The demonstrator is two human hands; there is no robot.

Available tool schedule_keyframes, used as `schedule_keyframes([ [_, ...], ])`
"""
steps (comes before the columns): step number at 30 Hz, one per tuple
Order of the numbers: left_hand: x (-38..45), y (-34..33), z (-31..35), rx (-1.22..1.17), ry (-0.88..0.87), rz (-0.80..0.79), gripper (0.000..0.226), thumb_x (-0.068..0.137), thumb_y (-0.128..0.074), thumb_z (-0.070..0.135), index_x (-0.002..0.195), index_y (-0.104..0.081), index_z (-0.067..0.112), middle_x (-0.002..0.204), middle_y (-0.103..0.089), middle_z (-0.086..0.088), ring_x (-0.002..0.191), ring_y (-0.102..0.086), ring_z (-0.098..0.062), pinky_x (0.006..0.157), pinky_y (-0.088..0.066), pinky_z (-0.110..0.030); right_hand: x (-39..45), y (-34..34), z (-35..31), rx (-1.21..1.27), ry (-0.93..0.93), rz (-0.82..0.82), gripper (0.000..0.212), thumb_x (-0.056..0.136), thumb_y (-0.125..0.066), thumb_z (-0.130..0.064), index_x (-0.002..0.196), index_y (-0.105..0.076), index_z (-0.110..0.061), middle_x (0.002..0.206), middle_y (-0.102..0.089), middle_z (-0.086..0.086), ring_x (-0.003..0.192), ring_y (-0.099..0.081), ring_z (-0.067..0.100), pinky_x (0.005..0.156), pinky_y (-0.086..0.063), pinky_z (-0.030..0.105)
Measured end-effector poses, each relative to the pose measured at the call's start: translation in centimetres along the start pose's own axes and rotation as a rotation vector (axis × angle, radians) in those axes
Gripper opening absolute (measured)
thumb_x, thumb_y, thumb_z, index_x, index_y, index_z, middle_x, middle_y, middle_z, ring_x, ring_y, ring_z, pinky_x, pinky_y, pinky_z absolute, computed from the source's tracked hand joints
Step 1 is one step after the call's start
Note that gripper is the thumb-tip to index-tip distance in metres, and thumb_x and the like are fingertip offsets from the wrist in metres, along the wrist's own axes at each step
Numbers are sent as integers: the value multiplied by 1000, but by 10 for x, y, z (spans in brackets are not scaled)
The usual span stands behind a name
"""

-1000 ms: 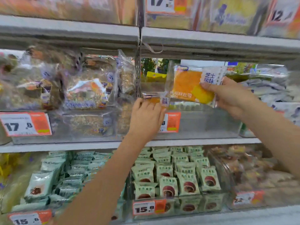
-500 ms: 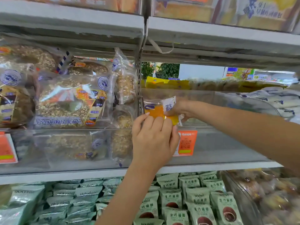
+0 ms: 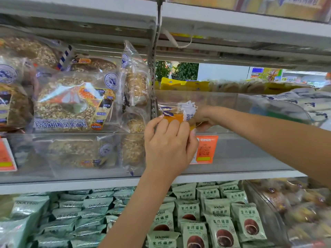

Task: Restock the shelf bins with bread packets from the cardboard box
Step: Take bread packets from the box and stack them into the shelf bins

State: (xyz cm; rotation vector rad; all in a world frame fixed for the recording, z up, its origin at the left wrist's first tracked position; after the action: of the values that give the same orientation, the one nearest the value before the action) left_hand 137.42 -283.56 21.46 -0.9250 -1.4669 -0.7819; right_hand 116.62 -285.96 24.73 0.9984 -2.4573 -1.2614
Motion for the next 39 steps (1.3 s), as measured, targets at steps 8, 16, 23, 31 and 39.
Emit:
schedule_keyframes([
  [8, 5, 3, -2, 7, 2, -108, 36, 96, -36, 26, 70, -57, 15, 63, -51, 1, 62, -48, -20, 90, -33, -31, -36, 41, -5, 94, 129, 298, 44, 82, -64, 0, 123, -46, -2, 132, -50, 15, 118, -53, 33, 95, -48, 42],
  [16, -23, 25, 2, 133, -169, -375, 39, 96, -35, 15, 130, -49, 0, 128, -57, -15, 122, -45, -31, 116, -15, -48, -187, 33, 37, 327, 762, 826, 29, 78, -42, 11, 89, -58, -11, 90, -59, -2, 85, -53, 10, 74, -41, 15],
  [23, -159, 112, 48, -161, -213, -570, 31, 89, -33, 8, 115, -50, 7, 114, -64, -14, 110, -48, -30, 101, -35, -47, -262, -100, 167, 297, 636, 698, 35, 81, -45, 12, 82, -51, -23, 81, -53, -12, 79, -53, 2, 72, -39, 8],
  [31, -341, 185, 78, -211, 27, -1449, 64, 40, -87, 28, 98, -61, 18, 91, -65, 0, 90, -54, -21, 73, -54, -35, -283, -288, 338, -107, 165, -196, 30, 91, -52, -18, 120, -47, -24, 112, -52, -6, 105, -54, 14, 92, -45, 28],
  [39, -417, 233, 88, -208, 140, -1987, 37, 91, -51, 13, 128, -49, 15, 136, -36, -9, 126, -34, -28, 96, -37, -36, -328, -357, 395, -333, -67, -675, 68, 87, -64, -26, 143, -27, -17, 144, -37, 9, 132, -38, 25, 109, -34, 32],
])
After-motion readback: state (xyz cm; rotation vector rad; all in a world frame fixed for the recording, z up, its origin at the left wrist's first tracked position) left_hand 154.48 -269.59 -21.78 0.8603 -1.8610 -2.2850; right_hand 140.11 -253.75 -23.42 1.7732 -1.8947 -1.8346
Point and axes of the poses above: each hand's wrist, its own x-axis towards the middle knuckle, its own y-axis out of the back of the hand, z = x × y, the point moved 4 cm from there along x, towards the middle knuckle
